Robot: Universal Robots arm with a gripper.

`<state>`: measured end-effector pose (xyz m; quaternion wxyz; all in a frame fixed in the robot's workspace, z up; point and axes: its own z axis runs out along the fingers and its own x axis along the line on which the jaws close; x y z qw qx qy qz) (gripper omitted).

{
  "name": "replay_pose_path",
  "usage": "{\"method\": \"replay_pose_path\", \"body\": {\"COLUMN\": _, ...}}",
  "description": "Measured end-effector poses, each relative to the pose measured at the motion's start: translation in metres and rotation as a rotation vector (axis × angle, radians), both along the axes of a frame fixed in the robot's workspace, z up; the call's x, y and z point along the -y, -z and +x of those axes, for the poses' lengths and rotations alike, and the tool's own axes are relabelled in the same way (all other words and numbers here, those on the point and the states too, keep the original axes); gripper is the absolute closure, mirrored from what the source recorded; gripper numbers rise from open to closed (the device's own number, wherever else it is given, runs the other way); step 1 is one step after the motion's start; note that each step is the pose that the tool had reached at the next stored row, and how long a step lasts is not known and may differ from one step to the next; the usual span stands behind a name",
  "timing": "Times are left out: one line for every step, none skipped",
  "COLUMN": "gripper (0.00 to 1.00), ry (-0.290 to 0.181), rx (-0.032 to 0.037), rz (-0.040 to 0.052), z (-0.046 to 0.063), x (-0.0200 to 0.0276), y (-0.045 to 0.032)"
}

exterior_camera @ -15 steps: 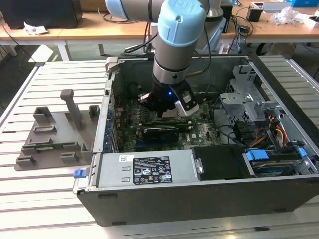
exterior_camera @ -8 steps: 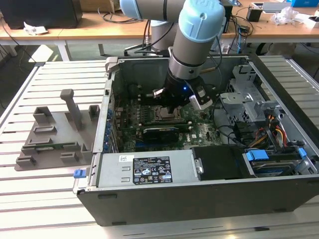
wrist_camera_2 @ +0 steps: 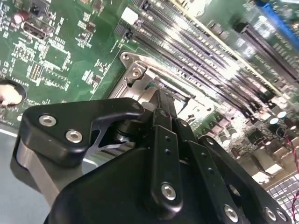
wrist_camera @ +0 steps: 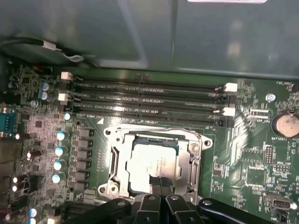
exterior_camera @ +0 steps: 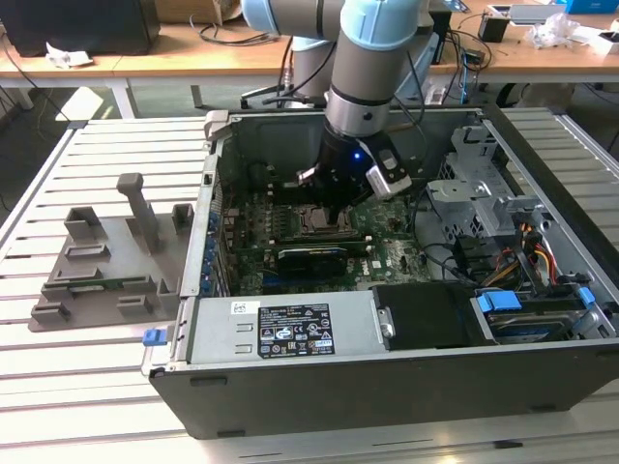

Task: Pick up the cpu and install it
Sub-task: 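Install the second cpu locking lever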

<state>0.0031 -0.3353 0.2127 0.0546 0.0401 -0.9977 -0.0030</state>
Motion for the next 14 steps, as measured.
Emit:
{"method": "replay_pose_path", "body": {"gripper": 0.89, "ry": 0.0, "rx": -0.0001, "rz": -0.0138, "z": 0.0, "x": -0.0017, "y": -0.0008}}
{"method": "replay_pose_path", "body": {"gripper": 0.89, "ry": 0.0, "rx": 0.0001, "rz": -0.03, "z": 0.0, "x": -0.0047, "y": -0.0018}}
{"method": "replay_pose_path", "body": {"gripper": 0.89, "ry": 0.0, "rx": 0.0001, "rz": -0.0398, "z": 0.0, "x": -0.0082, "y": -0.0033}}
{"method": "replay_pose_path", "body": {"gripper": 0.89, "ry": 0.0, "rx": 0.0, "rz": -0.0433, "z": 0.0, "x": -0.0101, "y": -0.0046}}
{"method": "replay_pose_path", "body": {"gripper": 0.89, "ry": 0.0, "rx": -0.0001, "rz": -0.0447, "z": 0.0, "x": -0.0113, "y": -0.0079}}
{"method": "replay_pose_path", "body": {"gripper": 0.89, "ry": 0.0, "rx": 0.0001, "rz": -0.0446, "z": 0.0, "x": -0.0121, "y": -0.0152}}
{"method": "replay_pose_path", "body": {"gripper": 0.89, "ry": 0.0, "rx": 0.0001, "rz": -0.0447, "z": 0.0, "x": -0.0123, "y": -0.0198}}
{"method": "replay_pose_path", "body": {"gripper": 0.89, "ry": 0.0, "rx": 0.0001, "rz": -0.0446, "z": 0.0, "x": -0.0123, "y": -0.0256}}
{"method": "replay_pose_path", "body": {"gripper": 0.89, "ry": 0.0, "rx": 0.0001, "rz": -0.0448, "z": 0.0, "x": -0.0123, "y": -0.0311}}
{"method": "replay_pose_path", "body": {"gripper": 0.89, "ry": 0.0, "rx": 0.0001, "rz": -0.0447, "z": 0.0, "x": -0.0123, "y": -0.0354}}
{"method": "replay_pose_path", "body": {"gripper": 0.89, "ry": 0.0, "rx": 0.0001, "rz": -0.0447, "z": 0.0, "x": -0.0123, "y": -0.0406}}
{"method": "replay_pose_path", "body": {"gripper": 0.89, "ry": 0.0, "rx": 0.0001, "rz": -0.0448, "z": 0.0, "x": -0.0123, "y": -0.0466}}
{"method": "replay_pose_path", "body": {"gripper": 0.89, "ry": 0.0, "rx": 0.0, "rz": -0.0448, "z": 0.0, "x": -0.0123, "y": -0.0519}}
{"method": "replay_pose_path", "body": {"gripper": 0.89, "ry": 0.0, "rx": 0.0001, "rz": -0.0447, "z": 0.0, "x": -0.0123, "y": -0.0529}}
